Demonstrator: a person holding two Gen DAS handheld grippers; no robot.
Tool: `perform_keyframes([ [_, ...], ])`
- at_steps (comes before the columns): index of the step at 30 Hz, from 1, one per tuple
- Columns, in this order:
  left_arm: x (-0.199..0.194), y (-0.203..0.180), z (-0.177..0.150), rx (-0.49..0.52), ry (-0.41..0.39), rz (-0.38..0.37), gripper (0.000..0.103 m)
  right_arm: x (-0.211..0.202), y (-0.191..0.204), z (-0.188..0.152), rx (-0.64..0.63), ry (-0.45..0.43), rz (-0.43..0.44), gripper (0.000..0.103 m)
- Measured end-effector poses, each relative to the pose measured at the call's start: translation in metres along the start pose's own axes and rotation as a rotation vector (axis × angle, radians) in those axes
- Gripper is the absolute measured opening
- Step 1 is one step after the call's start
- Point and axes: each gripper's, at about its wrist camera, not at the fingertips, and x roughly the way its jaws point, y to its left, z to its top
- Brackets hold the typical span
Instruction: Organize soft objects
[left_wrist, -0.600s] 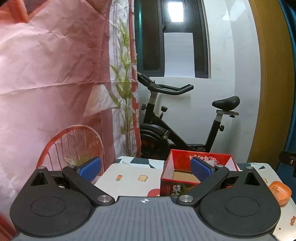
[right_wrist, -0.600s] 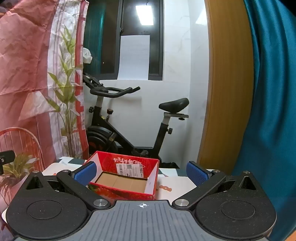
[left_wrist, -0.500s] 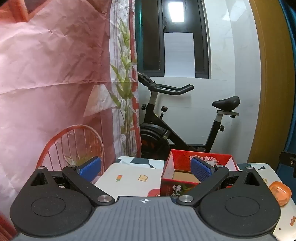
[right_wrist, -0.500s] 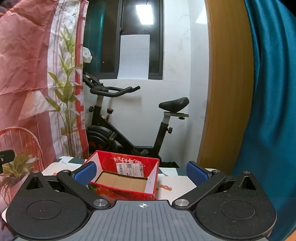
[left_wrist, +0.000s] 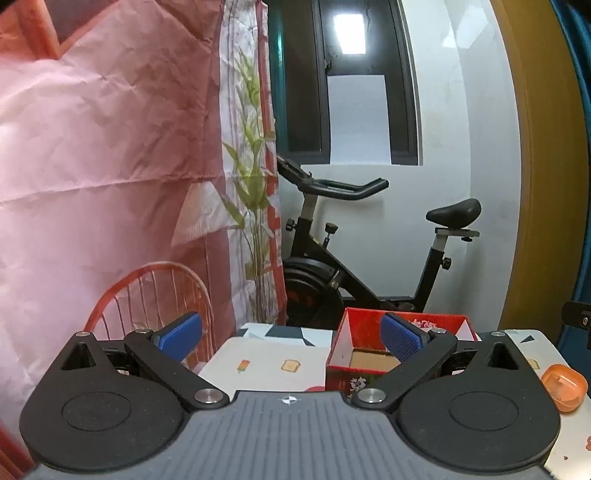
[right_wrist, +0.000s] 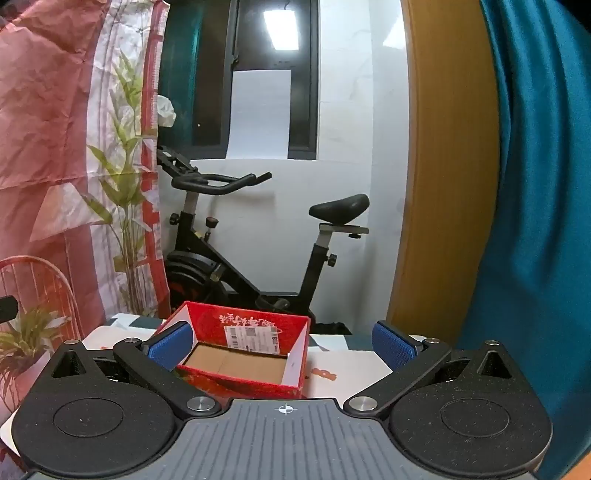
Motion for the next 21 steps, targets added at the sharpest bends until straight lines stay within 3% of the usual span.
perform_keyframes([
  [21,-0.0025,-0.0016,-0.0015,0.001,-0.006,-0.008,0.103,0.0003,-0.0013,0.0023,-0.002,-0.007,-0.004,0.103],
])
